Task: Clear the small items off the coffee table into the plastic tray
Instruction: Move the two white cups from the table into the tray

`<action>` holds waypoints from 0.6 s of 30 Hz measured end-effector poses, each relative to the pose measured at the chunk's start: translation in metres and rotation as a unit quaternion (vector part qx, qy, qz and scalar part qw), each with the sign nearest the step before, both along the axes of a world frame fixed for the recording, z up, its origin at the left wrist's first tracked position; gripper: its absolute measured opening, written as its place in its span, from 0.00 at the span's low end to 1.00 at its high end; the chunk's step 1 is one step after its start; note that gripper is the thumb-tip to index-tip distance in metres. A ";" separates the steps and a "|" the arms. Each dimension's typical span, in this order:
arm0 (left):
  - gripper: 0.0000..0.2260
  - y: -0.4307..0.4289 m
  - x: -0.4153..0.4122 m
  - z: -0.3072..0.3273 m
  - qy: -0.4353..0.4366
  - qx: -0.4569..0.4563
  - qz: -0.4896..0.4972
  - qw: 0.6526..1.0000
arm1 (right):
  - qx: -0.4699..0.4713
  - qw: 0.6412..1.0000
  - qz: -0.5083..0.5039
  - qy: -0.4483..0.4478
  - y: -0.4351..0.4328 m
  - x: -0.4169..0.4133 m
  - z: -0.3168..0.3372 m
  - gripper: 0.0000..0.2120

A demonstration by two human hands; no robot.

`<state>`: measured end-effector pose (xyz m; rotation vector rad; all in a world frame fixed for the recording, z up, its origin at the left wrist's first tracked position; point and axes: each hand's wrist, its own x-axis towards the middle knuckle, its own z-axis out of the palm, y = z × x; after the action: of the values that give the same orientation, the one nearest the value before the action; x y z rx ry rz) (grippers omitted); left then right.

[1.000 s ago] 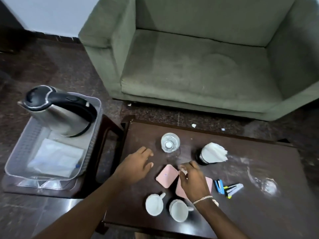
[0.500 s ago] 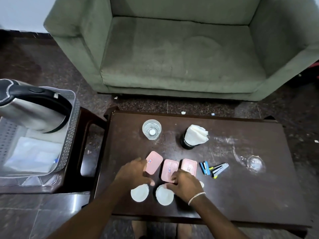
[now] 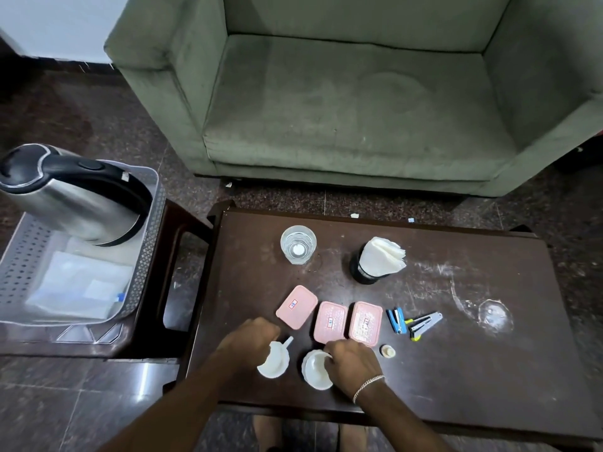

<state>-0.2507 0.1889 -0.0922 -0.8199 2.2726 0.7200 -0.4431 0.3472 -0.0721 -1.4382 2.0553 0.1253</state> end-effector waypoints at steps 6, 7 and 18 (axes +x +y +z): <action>0.07 -0.024 0.022 0.034 0.045 -0.036 0.036 0.998 | -0.079 0.991 -0.078 -0.072 -0.026 0.007 0.033 0.12; 0.08 -0.033 0.029 0.048 0.059 -0.047 0.041 0.996 | -0.093 0.988 -0.091 -0.086 -0.038 0.009 0.043 0.11; 0.06 -0.174 0.169 0.207 0.134 -0.186 0.180 0.956 | -0.177 0.947 -0.108 -0.246 -0.229 0.116 0.146 0.08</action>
<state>-0.0820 0.0148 0.1148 -1.4180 2.5786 0.5921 -0.3268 0.1186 0.0743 -1.2634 1.8469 -0.6603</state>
